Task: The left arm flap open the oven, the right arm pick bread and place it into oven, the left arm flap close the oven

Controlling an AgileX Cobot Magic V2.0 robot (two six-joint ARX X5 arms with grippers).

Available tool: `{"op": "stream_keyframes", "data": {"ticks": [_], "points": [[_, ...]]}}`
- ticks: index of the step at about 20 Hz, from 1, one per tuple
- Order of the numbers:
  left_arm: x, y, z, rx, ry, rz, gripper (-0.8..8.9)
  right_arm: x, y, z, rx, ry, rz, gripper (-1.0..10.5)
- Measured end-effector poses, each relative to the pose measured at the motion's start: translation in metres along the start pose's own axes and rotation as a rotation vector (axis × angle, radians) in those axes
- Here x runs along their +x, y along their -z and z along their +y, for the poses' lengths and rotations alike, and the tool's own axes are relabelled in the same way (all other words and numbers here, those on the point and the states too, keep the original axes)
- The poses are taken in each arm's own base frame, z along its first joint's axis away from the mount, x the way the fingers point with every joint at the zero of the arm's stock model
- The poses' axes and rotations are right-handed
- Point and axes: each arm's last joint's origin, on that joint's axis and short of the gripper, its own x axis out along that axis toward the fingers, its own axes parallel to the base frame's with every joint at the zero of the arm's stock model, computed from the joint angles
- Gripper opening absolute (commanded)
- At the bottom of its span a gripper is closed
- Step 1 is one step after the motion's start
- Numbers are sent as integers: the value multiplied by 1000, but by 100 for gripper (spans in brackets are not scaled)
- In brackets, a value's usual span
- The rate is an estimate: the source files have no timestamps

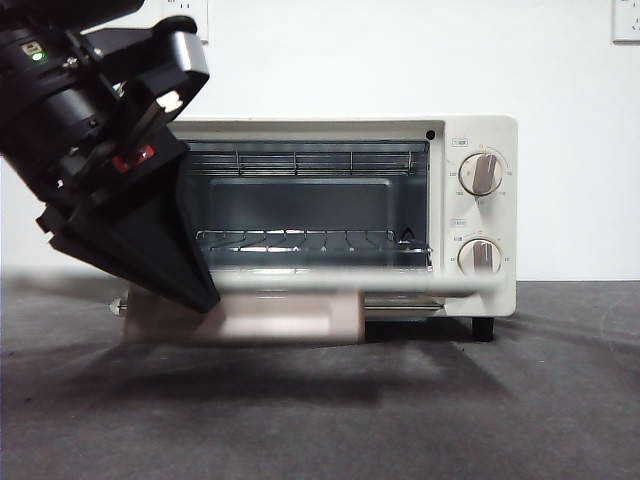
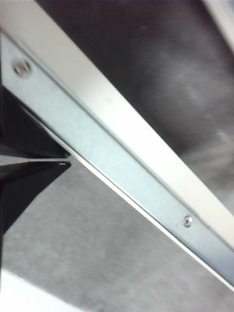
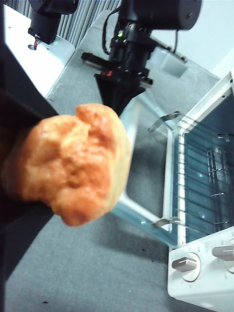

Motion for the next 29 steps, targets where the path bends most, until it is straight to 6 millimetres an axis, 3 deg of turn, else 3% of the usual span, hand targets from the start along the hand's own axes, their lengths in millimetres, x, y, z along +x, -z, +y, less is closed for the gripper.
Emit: {"op": "stream_keyframes", "data": {"ticks": [8, 14, 20, 25, 29], "points": [[-8, 0, -4, -67, 43, 15, 15, 0, -2, 1, -11, -16, -19, 157], [-88, -19, -27, -20, 56, -212, 16, 23, -13, -3, 37, -58, 93, 157], [-160, 1, -45, 0, -21, -371, 16, 73, -37, 2, 7, -83, 112, 157], [-188, 26, -50, -13, -103, -446, 15, 137, -50, 12, -4, -77, 78, 157], [-199, 37, -52, -11, -116, -482, 15, 187, -52, 12, 27, -101, 54, 157]]}}
